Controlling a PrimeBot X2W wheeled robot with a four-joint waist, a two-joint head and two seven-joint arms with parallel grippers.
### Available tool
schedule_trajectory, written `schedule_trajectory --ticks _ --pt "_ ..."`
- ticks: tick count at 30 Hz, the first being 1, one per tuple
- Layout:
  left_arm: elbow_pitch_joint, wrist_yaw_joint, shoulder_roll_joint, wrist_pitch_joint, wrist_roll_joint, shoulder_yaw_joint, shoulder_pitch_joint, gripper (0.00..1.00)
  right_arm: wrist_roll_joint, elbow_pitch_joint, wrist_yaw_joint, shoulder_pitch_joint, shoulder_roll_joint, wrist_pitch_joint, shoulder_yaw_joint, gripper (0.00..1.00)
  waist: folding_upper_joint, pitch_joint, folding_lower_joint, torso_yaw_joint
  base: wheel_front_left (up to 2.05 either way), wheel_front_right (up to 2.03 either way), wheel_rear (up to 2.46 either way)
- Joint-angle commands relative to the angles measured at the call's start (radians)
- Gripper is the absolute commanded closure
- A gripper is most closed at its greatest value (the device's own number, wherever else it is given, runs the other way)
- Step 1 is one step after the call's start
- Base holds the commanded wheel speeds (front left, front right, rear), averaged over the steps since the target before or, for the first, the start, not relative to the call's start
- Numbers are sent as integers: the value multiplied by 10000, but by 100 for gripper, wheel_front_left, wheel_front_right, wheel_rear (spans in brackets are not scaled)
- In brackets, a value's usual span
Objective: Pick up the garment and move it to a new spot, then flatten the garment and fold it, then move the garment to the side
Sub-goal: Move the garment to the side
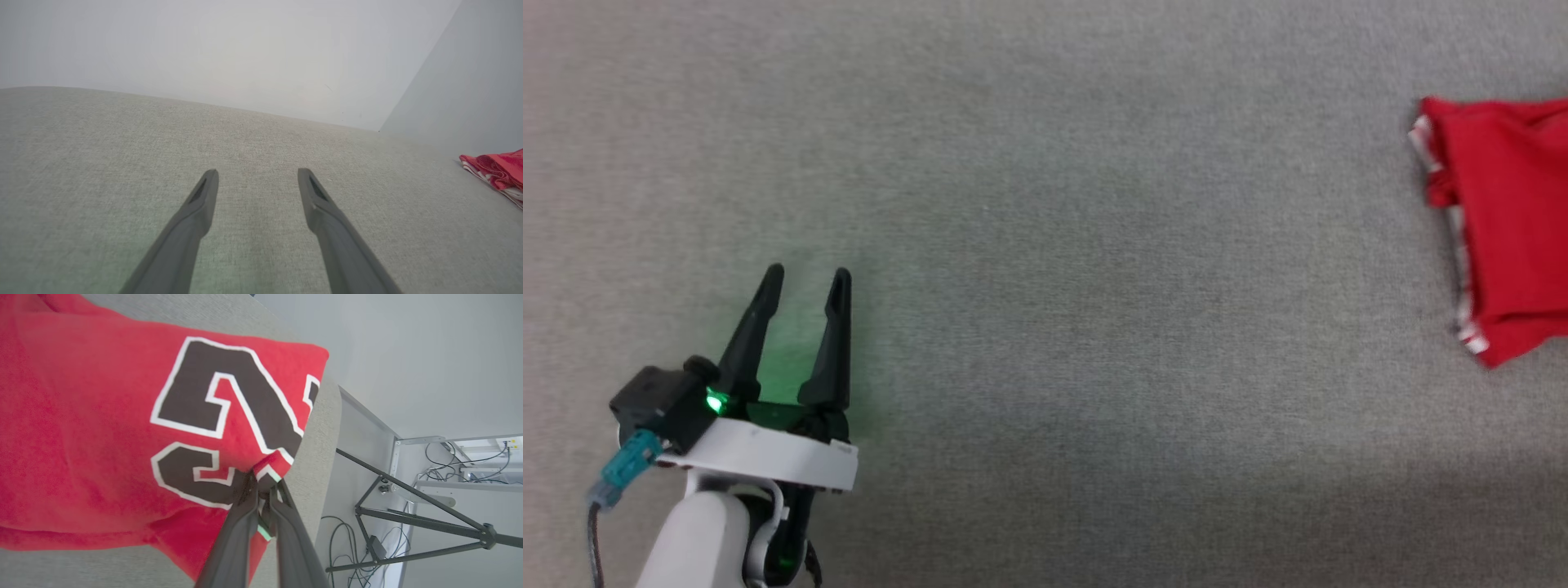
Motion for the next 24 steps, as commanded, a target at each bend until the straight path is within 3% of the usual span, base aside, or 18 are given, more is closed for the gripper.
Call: schedule_trajectory --ticks 1,10,19,22,23,24 --pt "-44 -28 48 -3 23 -9 -150 0 -157 108 -20 -251 -209 -90 55 100 -1 304 0 -256 0 0 0" --pt "-86 -28 96 -3 4 -167 -371 0 -1042 1066 -20 -1103 -941 -627 641 100 -1 696 0 -257 0 0 0" --pt "-4 -28 96 -3 -47 -180 -467 0 -1418 2286 -20 -1388 -414 -929 593 100 -1 767 0 -126 0 0 0" --pt "24 -28 81 -4 -55 -140 -423 0 -1512 2647 -20 -1411 -11 -997 427 57 -1 676 0 -113 0 0 0" --pt "33 -28 85 -4 -48 -115 -395 0 -1583 2717 -20 -1406 77 -992 417 51 -1 636 0 -118 0 0 0" --pt "50 -28 89 -4 -36 -98 -363 0 -1615 2777 -20 -1424 147 -1008 381 35 -1 585 0 -124 0 0 0"
